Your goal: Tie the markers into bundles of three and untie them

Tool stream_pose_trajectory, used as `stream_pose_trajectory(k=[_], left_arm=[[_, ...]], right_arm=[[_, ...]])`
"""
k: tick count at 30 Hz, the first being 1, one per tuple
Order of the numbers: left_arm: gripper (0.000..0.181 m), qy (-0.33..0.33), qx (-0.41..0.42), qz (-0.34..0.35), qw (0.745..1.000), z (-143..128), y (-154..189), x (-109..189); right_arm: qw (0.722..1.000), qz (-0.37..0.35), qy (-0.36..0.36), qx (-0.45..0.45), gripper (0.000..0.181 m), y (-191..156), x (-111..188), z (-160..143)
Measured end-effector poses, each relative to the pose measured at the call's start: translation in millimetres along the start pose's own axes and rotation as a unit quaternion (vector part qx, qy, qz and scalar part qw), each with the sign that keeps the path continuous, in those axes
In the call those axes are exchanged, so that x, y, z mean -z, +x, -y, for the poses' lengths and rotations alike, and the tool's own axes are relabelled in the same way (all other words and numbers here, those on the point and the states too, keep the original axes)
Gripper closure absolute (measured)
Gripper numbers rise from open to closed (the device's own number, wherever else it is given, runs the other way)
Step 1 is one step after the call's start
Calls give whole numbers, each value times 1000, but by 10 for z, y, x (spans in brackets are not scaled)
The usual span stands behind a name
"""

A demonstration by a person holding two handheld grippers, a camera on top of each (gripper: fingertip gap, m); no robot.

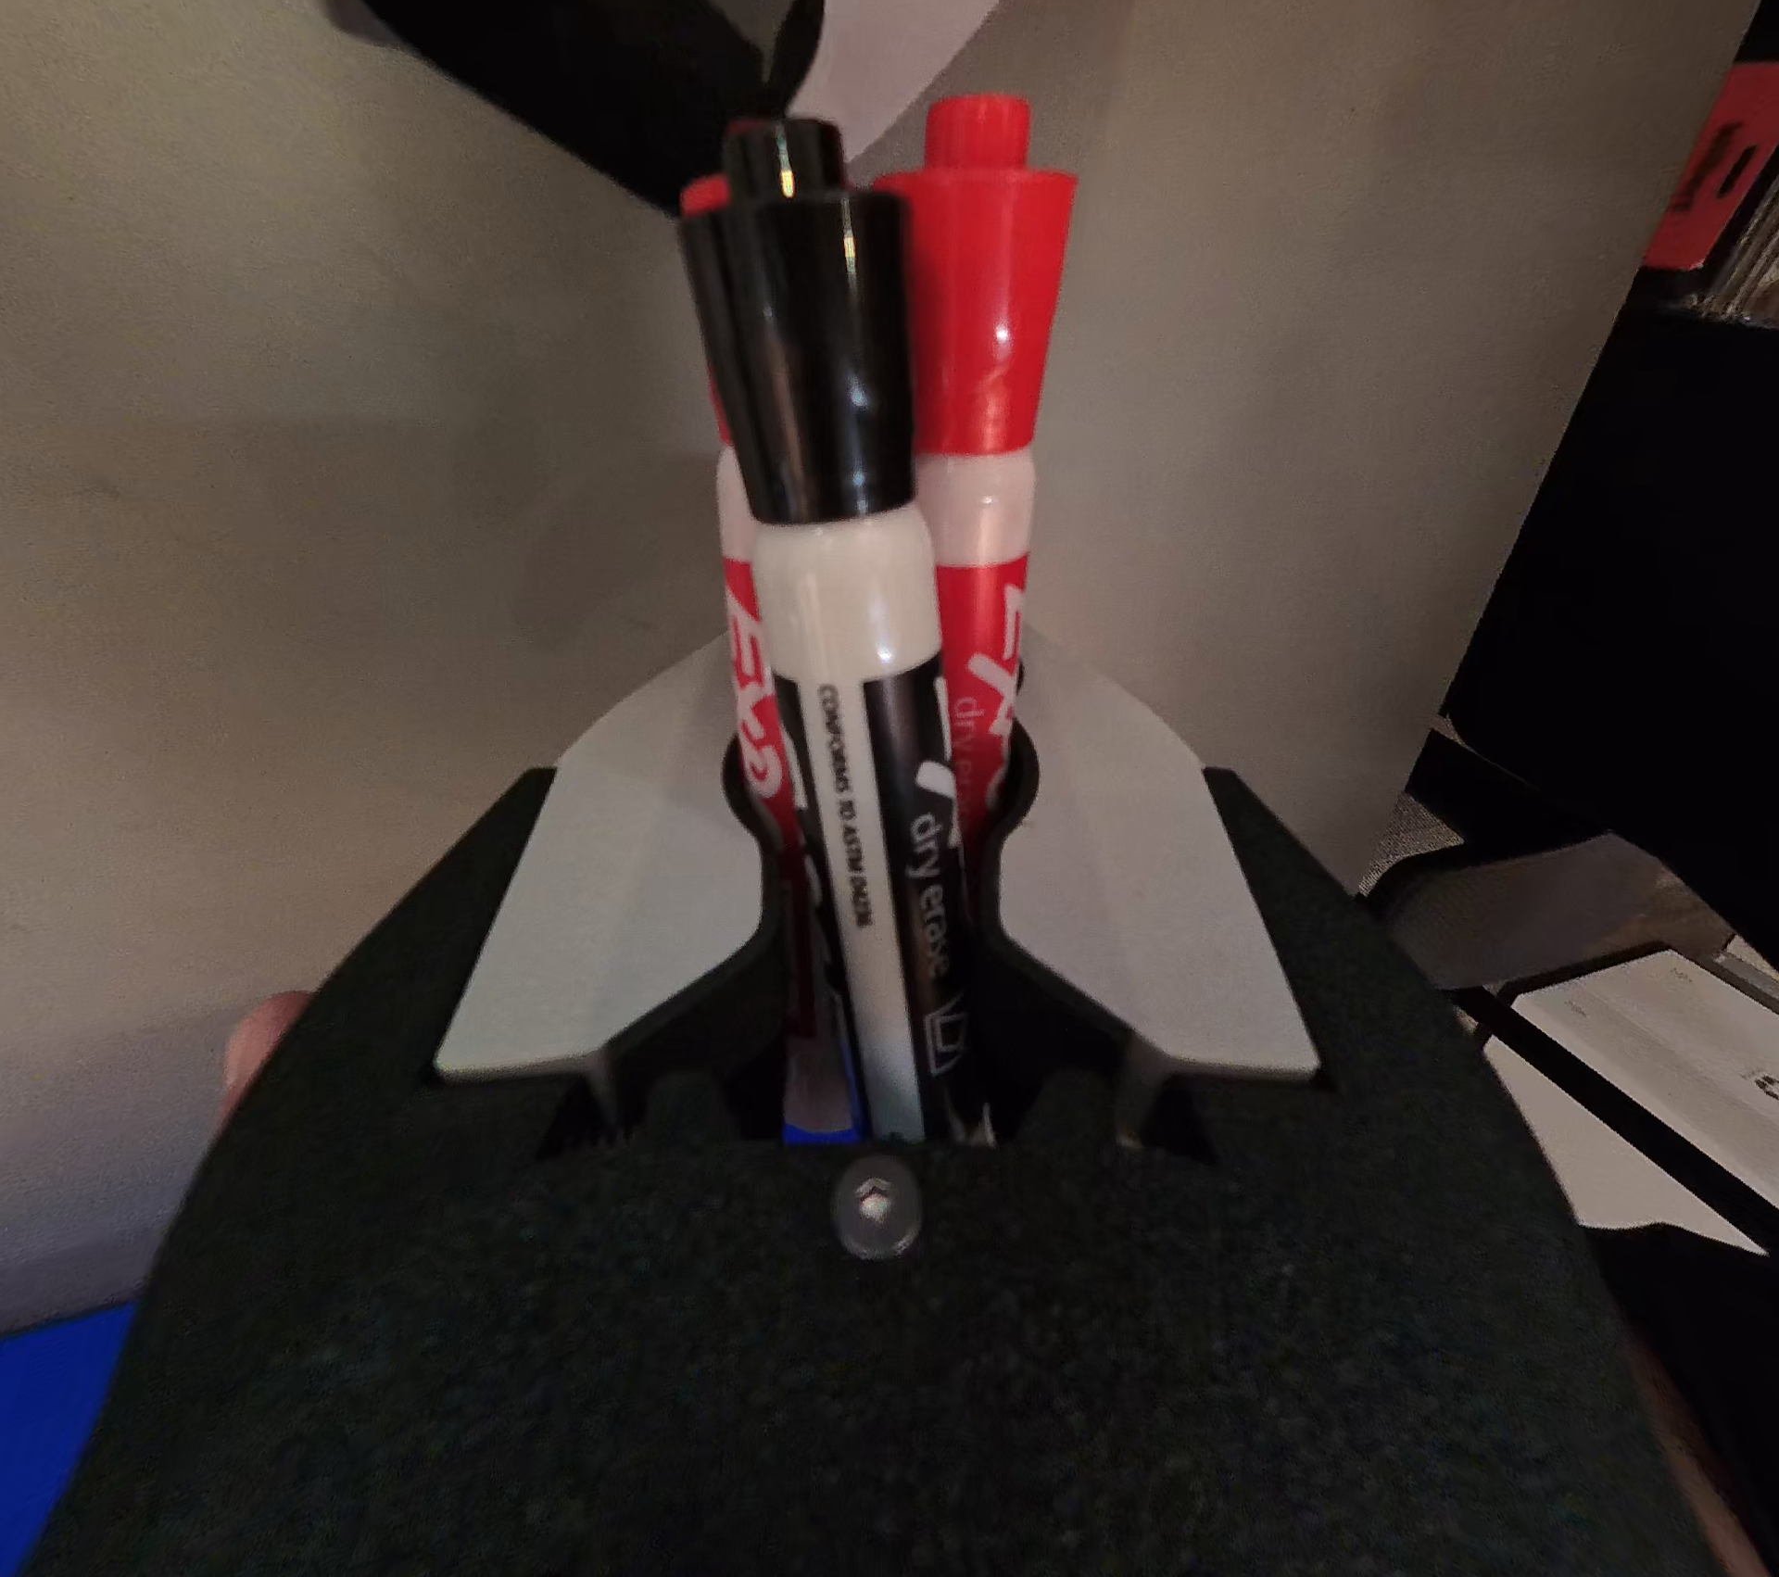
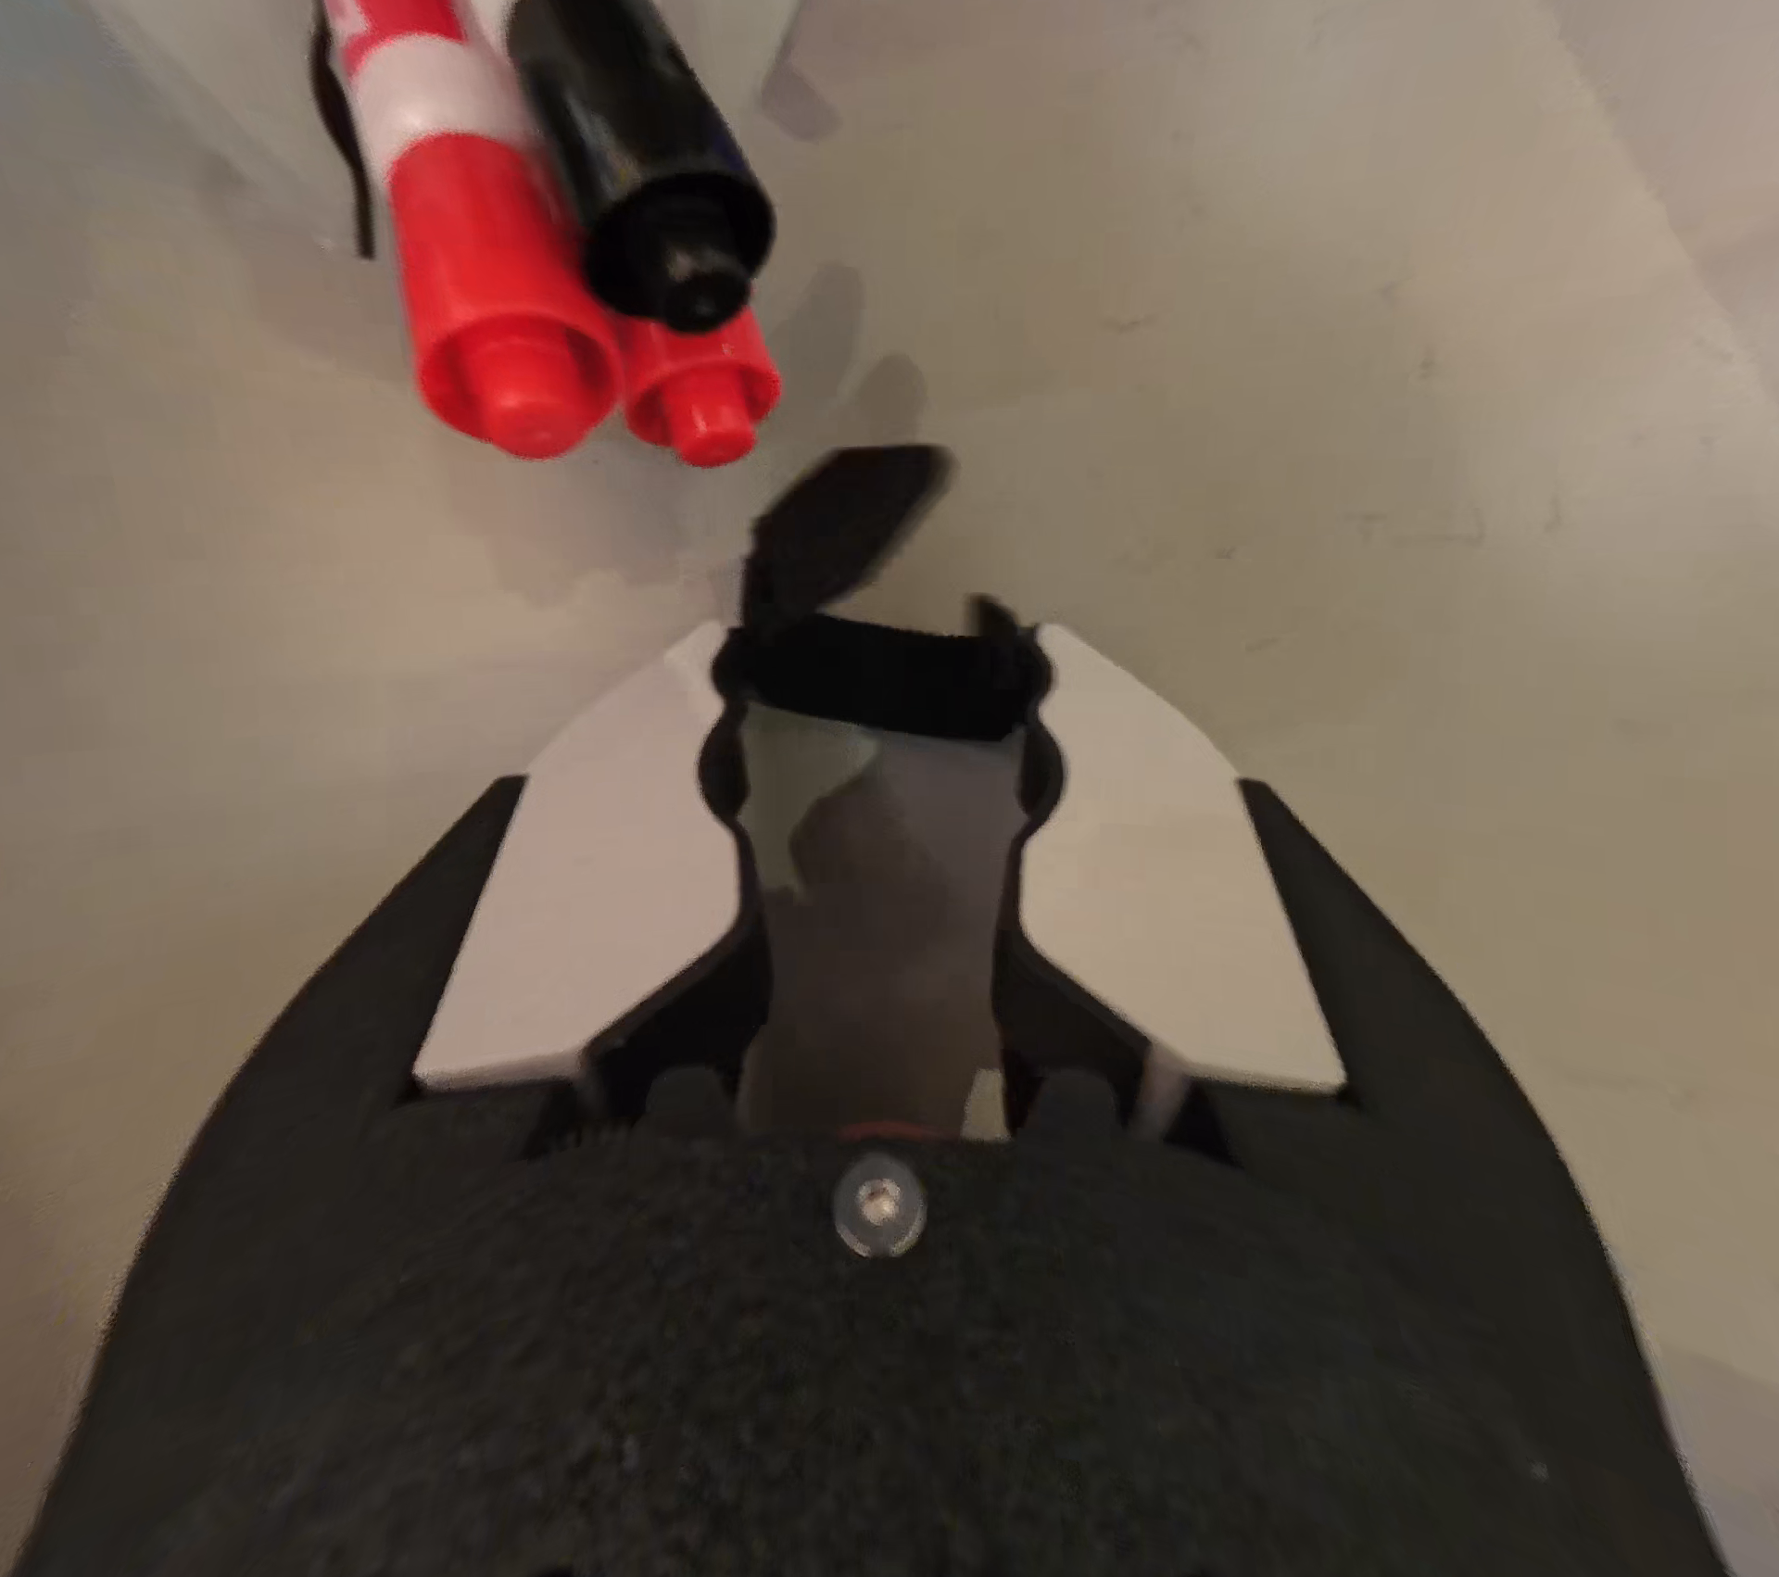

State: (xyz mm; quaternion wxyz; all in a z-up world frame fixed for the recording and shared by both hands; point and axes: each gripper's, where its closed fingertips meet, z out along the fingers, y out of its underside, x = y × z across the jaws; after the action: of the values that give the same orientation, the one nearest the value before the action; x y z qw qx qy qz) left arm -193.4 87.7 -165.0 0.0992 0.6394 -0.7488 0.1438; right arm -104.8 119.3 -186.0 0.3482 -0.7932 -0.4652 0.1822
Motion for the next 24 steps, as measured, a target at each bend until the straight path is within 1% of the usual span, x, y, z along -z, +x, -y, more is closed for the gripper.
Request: stream_pose_trajectory(k=[1, 4, 8, 10, 13, 16, 19, 21, 23, 24], left_arm=[[140, 0, 0, 0, 1000, 7, -4, 1], [140, 1, 0, 1, 1000, 17, -6, 9], [140, 1, 5, 3, 1000, 0, -5, 26], [140, 0, 6, 5, 1000, -8, -4, 31], [140, -4, 5, 5, 1000, -12, 18, 24], [139, -8, 2, 5, 1000, 4, 34, 7], [140, -7, -5, 6, 1000, 44, 64, 6], [140, 1, -10, 5, 1000, 89, 94, 32], [140, 7, -12, 7, 1000, 128, 114, 65], [140, 8, -13, 10, 1000, 142, 117, 79]], right_arm=[[1000, -2, 9, 6, 139, 0, 29, 23], [1000, -7, 21, 19, 154, -3, 87, 41], [999, -5, 28, 22, 162, -22, 146, 15], [999, 9, 39, 13, 172, -62, 204, 24], [997, 35, 70, -13, 170, -122, 333, 102], [988, 80, 123, -39, 170, -230, 535, 273], [973, 116, 193, -48, 157, -324, 789, 497], [971, 127, 196, -43, 151, -363, 877, 536], [975, 117, 187, -37, 147, -360, 902, 538], [974, 124, 188, -35, 146, -388, 913, 549]])
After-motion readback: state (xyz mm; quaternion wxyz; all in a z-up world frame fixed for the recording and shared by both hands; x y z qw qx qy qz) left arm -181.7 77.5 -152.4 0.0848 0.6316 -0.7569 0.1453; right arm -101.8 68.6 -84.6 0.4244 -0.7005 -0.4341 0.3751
